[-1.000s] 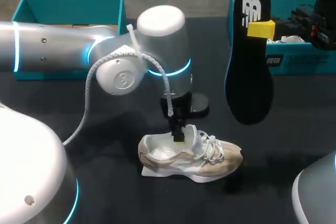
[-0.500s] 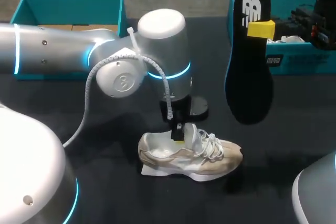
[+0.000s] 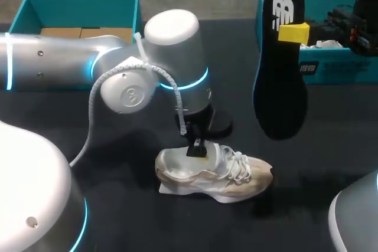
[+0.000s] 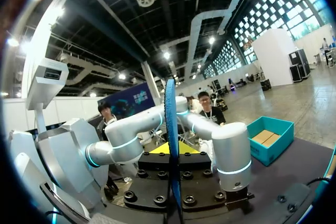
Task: Take the shoe out of the shoebox, open the shoe tongue, remove and reinsert the insole, then place the shoe into the shoebox
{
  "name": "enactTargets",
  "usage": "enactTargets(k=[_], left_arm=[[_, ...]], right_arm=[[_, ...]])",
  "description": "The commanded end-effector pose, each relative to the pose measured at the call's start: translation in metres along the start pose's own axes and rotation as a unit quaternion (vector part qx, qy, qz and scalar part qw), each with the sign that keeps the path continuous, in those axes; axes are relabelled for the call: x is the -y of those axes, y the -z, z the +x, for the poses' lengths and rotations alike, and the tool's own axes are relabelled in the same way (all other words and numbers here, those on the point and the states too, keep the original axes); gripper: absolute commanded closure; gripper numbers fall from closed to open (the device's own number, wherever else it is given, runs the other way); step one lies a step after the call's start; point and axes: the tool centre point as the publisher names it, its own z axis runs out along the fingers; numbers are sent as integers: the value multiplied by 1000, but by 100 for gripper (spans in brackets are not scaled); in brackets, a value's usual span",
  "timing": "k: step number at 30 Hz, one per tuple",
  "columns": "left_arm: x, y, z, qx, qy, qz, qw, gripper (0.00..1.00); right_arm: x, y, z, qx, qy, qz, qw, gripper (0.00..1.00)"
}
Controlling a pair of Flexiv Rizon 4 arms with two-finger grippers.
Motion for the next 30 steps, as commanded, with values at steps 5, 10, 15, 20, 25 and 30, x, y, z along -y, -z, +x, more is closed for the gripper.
enactTargets(k=[5, 10, 15, 20, 25, 30], left_arm=[[-15, 24, 13, 22, -50, 6, 998, 100], [-19, 36, 14, 27, -77, 9, 997, 100], [-24, 49, 15, 28, -129, 7, 991, 100], [-29, 57, 13, 21, -194, 4, 981, 100], [-32, 67, 13, 15, -280, -5, 960, 100], [-30, 73, 10, 18, -348, -18, 937, 100]], right_arm=[[0, -2, -1, 0, -1, 1, 1000, 100], [0, -2, -1, 0, -1, 1, 1000, 100], [0, -2, -1, 0, -1, 1, 1000, 100], [0, -2, -1, 0, -1, 1, 1000, 100], [0, -2, -1, 0, -1, 1, 1000, 100], [0, -2, -1, 0, -1, 1, 1000, 100]])
